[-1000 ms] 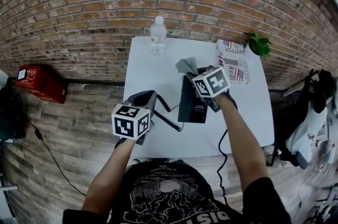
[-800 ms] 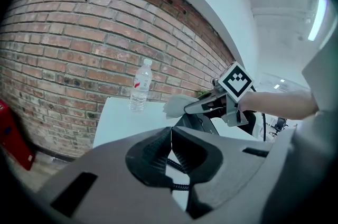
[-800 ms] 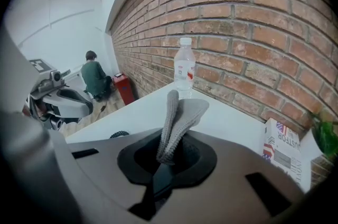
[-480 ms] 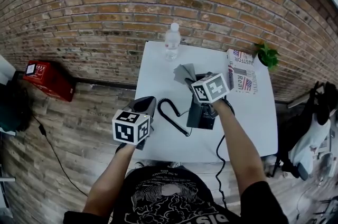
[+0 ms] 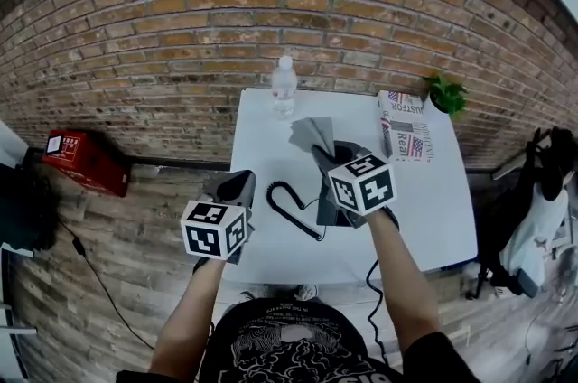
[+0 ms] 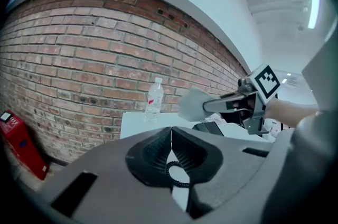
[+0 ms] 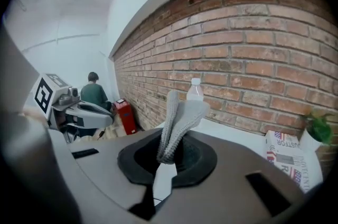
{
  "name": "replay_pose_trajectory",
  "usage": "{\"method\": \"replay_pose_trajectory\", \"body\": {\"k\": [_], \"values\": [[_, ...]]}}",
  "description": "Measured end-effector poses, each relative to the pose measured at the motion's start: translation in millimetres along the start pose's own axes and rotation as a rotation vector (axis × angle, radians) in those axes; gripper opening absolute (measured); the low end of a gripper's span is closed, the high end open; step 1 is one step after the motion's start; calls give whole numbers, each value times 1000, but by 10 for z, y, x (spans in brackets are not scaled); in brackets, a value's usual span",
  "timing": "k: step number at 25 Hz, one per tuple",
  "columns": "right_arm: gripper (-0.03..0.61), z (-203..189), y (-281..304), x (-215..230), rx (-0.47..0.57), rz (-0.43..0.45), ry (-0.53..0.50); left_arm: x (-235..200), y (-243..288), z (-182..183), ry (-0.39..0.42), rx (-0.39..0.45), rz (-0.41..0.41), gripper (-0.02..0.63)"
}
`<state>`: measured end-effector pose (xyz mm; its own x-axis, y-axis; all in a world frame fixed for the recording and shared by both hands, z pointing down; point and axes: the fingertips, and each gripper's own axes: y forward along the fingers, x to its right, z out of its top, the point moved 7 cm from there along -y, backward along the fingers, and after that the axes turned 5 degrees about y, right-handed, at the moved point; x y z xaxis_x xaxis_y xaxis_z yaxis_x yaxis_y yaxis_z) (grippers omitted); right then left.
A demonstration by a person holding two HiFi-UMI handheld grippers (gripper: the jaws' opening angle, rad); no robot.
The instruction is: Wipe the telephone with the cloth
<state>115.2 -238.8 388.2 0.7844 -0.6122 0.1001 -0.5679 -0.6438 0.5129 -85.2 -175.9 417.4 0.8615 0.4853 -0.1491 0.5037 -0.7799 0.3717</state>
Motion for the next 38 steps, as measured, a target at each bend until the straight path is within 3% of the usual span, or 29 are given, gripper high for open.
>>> {"method": "replay_pose_trajectory", "body": {"k": [12,18,38], "values": [[12,-279,-1058,-66,221,-214,82,212,-49,184,67,45,-2,8],[12,-406,-1251,-33,268,-301,79,307,-45,176,80,41,-13,8],[12,-441,-1323,-105,265,-283,69,498,-81,141,77,32,-36,8]]}}
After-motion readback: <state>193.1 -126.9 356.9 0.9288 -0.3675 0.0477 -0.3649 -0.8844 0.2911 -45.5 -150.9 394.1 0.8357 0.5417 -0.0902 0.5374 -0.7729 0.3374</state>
